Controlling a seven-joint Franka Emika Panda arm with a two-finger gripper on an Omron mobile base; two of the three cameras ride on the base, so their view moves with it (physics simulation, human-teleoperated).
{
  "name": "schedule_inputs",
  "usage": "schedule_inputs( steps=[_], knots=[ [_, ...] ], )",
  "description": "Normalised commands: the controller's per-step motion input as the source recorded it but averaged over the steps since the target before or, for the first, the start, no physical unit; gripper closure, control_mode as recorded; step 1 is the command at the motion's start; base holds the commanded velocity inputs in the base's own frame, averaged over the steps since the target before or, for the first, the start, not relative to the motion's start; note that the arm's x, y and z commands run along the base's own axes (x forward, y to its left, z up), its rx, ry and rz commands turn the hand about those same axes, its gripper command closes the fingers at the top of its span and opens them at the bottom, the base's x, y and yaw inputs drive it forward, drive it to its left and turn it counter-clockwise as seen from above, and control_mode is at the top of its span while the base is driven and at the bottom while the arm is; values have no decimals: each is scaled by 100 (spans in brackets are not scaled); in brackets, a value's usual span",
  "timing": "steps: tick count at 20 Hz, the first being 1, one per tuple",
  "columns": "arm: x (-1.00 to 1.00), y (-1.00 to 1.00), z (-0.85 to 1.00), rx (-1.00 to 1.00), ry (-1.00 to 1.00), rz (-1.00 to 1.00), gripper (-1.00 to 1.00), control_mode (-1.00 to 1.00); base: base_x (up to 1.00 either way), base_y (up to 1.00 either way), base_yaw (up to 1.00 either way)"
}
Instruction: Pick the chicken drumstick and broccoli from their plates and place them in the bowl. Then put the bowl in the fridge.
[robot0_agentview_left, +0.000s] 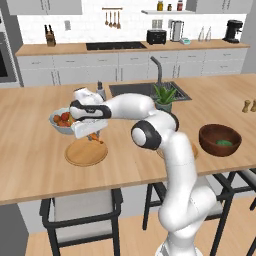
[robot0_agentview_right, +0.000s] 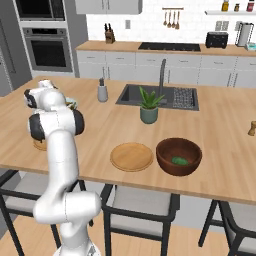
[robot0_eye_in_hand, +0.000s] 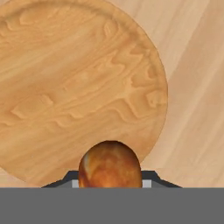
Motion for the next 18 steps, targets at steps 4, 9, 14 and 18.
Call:
schedule_inputs(
  steps=[4, 9, 14, 18],
  knots=[
    [-31, -100, 38, 2, 0, -8, 100, -100, 0, 0, 0],
    [-21, -100, 30, 2, 0, -7, 100, -100, 0, 0, 0],
    [-36, -100, 25, 3, 0, -8, 100, -100, 0, 0, 0],
    [-41, -100, 22, 2, 0, -8, 100, -100, 0, 0, 0]
  ],
)
